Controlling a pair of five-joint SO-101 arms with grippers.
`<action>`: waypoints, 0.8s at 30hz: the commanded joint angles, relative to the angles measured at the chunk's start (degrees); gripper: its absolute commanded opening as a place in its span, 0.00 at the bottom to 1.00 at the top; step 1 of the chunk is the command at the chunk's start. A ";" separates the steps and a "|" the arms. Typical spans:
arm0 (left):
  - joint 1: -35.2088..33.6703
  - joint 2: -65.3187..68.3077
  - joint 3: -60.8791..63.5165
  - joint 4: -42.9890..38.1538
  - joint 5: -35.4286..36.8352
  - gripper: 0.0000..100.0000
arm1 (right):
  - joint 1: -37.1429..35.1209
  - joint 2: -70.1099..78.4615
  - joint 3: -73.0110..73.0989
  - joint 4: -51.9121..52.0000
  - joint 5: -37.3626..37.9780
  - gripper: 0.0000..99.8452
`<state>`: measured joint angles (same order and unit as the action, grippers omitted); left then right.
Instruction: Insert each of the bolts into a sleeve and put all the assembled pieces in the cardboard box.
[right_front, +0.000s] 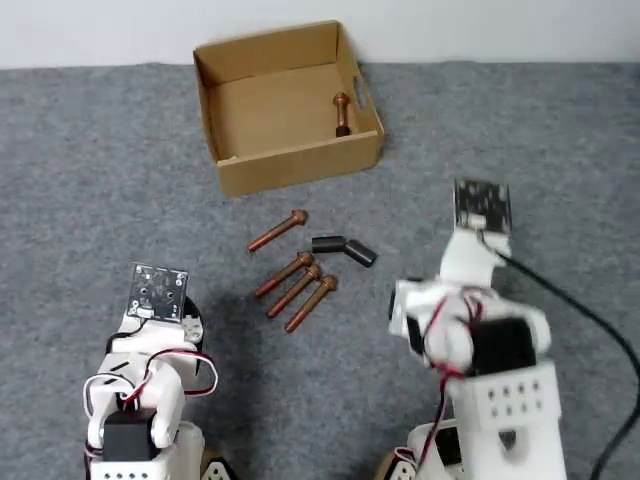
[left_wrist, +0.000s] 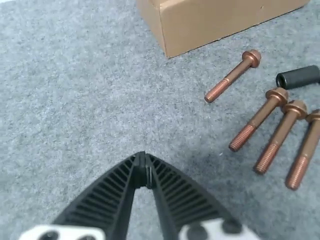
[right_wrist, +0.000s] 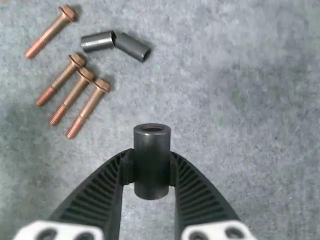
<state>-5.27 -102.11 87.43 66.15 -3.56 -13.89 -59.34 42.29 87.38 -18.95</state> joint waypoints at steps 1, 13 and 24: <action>0.18 0.26 -2.51 0.26 -1.67 0.01 | 0.84 -9.01 5.80 -1.27 -0.62 0.01; 5.01 2.55 -9.54 7.30 -1.41 0.01 | 6.55 -19.74 13.98 -0.92 -0.35 0.01; 5.19 38.15 -36.62 7.82 -1.32 0.01 | 8.84 -22.37 17.05 -1.36 -0.26 0.01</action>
<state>-0.35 -74.42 58.77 73.27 -4.79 -5.71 -80.97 59.34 87.12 -18.95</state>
